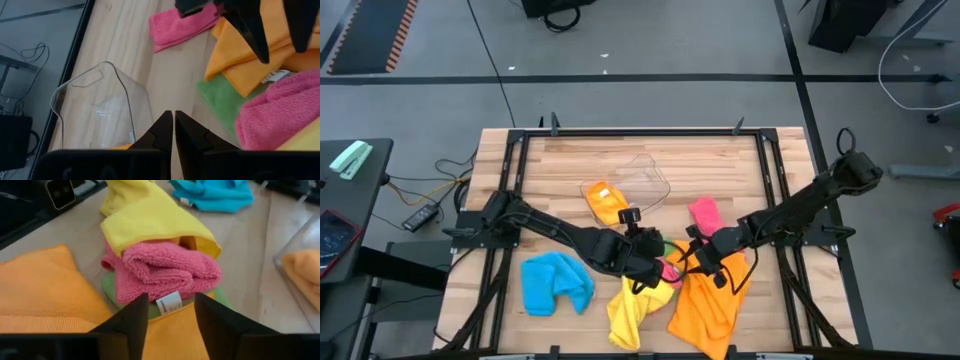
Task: Fold microfiber towels
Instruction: Fold the orange microfiber towel
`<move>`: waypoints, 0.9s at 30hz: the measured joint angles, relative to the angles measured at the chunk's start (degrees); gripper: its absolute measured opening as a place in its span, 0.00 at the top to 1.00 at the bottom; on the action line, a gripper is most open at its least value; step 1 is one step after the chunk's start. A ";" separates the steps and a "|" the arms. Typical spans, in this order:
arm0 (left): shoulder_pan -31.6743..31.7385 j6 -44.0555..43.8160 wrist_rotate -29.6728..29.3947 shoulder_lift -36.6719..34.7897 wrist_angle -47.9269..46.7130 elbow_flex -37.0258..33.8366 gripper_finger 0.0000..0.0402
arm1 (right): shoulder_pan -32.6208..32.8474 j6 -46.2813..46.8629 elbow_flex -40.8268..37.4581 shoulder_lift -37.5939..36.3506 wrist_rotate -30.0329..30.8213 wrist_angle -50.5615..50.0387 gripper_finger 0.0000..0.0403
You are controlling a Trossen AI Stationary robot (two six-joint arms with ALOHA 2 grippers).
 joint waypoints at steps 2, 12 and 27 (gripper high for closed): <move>0.27 0.01 0.01 0.00 -0.02 0.00 0.93 | -0.02 1.37 1.16 1.03 0.17 -1.77 0.52; 0.25 -0.19 0.01 0.00 -0.07 0.00 0.96 | -0.15 4.17 4.11 8.43 1.47 -6.09 0.54; 0.27 -0.74 0.01 0.00 -1.31 0.00 0.96 | -1.18 -1.77 4.13 0.42 2.26 -9.42 0.98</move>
